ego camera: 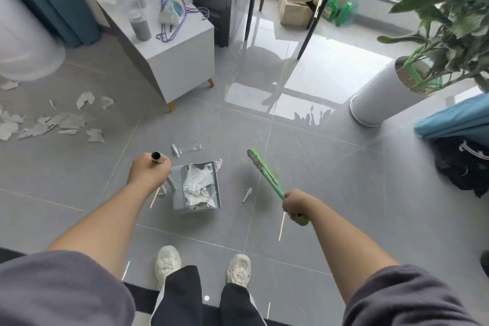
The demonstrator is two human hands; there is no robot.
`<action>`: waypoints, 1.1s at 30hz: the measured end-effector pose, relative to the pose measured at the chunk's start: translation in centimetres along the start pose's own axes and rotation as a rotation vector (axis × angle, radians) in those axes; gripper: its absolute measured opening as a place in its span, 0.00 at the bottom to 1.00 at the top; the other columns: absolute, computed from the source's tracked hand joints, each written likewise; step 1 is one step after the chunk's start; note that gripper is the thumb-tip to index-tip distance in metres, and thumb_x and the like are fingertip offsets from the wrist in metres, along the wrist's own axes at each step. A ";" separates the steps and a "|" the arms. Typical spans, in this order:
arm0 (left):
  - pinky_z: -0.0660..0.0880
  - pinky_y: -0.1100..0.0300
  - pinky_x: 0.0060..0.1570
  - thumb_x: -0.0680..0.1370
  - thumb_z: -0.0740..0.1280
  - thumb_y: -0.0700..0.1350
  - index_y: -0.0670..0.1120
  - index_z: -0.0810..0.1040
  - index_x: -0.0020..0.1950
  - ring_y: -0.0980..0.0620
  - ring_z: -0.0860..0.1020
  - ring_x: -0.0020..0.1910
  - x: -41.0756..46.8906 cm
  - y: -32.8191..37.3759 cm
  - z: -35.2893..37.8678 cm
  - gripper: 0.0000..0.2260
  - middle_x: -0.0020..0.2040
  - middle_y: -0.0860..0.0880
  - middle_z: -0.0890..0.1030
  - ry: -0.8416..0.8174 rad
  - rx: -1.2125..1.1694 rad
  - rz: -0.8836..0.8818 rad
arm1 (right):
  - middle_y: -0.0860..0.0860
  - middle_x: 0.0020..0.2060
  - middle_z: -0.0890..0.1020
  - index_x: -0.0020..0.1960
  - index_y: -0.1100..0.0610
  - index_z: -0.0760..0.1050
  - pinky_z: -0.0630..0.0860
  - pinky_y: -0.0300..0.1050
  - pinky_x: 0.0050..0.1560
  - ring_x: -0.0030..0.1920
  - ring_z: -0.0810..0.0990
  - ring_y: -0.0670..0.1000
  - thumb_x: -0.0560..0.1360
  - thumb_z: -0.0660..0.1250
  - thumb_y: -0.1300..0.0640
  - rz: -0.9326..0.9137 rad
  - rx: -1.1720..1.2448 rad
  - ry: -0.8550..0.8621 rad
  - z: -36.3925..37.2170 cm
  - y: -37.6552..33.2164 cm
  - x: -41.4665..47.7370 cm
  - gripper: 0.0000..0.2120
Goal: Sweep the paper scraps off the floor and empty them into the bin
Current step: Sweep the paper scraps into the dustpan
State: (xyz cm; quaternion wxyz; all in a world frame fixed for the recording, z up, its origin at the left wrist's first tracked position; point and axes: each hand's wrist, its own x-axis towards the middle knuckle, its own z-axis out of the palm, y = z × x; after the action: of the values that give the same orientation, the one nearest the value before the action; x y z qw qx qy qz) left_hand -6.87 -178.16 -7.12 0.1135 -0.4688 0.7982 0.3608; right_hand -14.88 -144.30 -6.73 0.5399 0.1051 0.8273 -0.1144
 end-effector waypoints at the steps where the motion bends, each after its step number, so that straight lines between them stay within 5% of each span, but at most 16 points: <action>1: 0.79 0.52 0.49 0.73 0.60 0.47 0.41 0.82 0.41 0.39 0.80 0.44 0.6 -0.3 -0.4 0.14 0.40 0.42 0.83 0.013 0.010 -0.002 | 0.53 0.32 0.75 0.55 0.64 0.73 0.70 0.39 0.30 0.28 0.72 0.51 0.73 0.54 0.65 0.004 -0.056 0.021 0.4 -0.5 0.3 0.15; 6: 0.72 0.55 0.43 0.75 0.59 0.46 0.40 0.82 0.43 0.39 0.77 0.45 5.8 -2.7 -2.9 0.14 0.44 0.39 0.82 0.031 0.080 0.024 | 0.53 0.36 0.69 0.68 0.61 0.68 0.68 0.42 0.24 0.31 0.70 0.51 0.76 0.54 0.66 -0.002 -0.261 0.098 2.5 -6.3 2.9 0.20; 11: 0.68 0.56 0.37 0.75 0.63 0.44 0.41 0.83 0.41 0.43 0.72 0.41 10.1 -4.0 -6.8 0.11 0.41 0.41 0.81 -0.033 0.139 0.099 | 0.56 0.56 0.77 0.73 0.54 0.65 0.79 0.50 0.52 0.51 0.79 0.57 0.76 0.56 0.62 -0.059 -0.369 0.112 4.6 -12.4 5.2 0.25; 14: 0.70 0.56 0.40 0.75 0.62 0.44 0.43 0.83 0.41 0.40 0.76 0.44 12.4 -4.1 -8.9 0.11 0.41 0.42 0.82 -0.063 0.174 0.145 | 0.55 0.59 0.76 0.72 0.54 0.66 0.77 0.53 0.57 0.56 0.79 0.58 0.76 0.55 0.61 -0.033 -0.464 0.077 6.3 -13.6 5.1 0.25; 18: 0.73 0.57 0.41 0.73 0.61 0.43 0.44 0.83 0.39 0.40 0.78 0.46 13.7 -3.3 -9.6 0.11 0.38 0.44 0.82 -0.134 0.193 0.179 | 0.52 0.49 0.72 0.71 0.54 0.67 0.75 0.47 0.49 0.46 0.75 0.56 0.76 0.54 0.61 -0.012 -0.553 0.071 6.1 -13.0 2.9 0.24; 23: 0.78 0.54 0.45 0.68 0.59 0.45 0.44 0.81 0.37 0.42 0.76 0.40 12.8 -1.7 -8.8 0.12 0.36 0.45 0.82 -0.189 0.236 0.235 | 0.52 0.48 0.71 0.71 0.52 0.69 0.73 0.43 0.38 0.39 0.74 0.53 0.76 0.52 0.63 0.048 -0.529 0.068 2.5 -11.1 -0.1 0.24; 26: 0.80 0.54 0.47 0.68 0.60 0.44 0.44 0.83 0.38 0.41 0.81 0.44 11.7 -0.8 -7.6 0.12 0.36 0.46 0.83 -0.225 0.239 0.256 | 0.52 0.40 0.73 0.71 0.51 0.68 0.68 0.40 0.26 0.29 0.71 0.50 0.76 0.50 0.64 0.127 -0.365 0.070 1.8 -7.8 -0.5 0.26; 30: 0.78 0.55 0.43 0.67 0.55 0.47 0.40 0.80 0.38 0.38 0.79 0.44 10.6 0.4 -5.3 0.17 0.40 0.41 0.83 -0.229 0.293 0.290 | 0.55 0.31 0.72 0.68 0.60 0.69 0.67 0.41 0.29 0.27 0.69 0.52 0.75 0.49 0.65 0.199 -0.119 0.037 2.7 -3.9 0.8 0.23; 33: 0.76 0.56 0.39 0.66 0.53 0.47 0.40 0.78 0.37 0.37 0.80 0.44 10.2 0.3 -3.8 0.16 0.40 0.39 0.83 -0.225 0.335 0.285 | 0.55 0.28 0.71 0.55 0.64 0.72 0.66 0.41 0.28 0.26 0.69 0.51 0.74 0.51 0.66 0.255 0.057 0.021 4.8 -3.0 2.3 0.15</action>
State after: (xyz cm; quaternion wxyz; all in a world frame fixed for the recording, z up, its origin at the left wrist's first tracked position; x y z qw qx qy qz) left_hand -11.95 -187.49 -9.61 0.2258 -0.2833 0.8872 0.2857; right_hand -12.56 -148.51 -10.47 0.5380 0.2260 0.8093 -0.0672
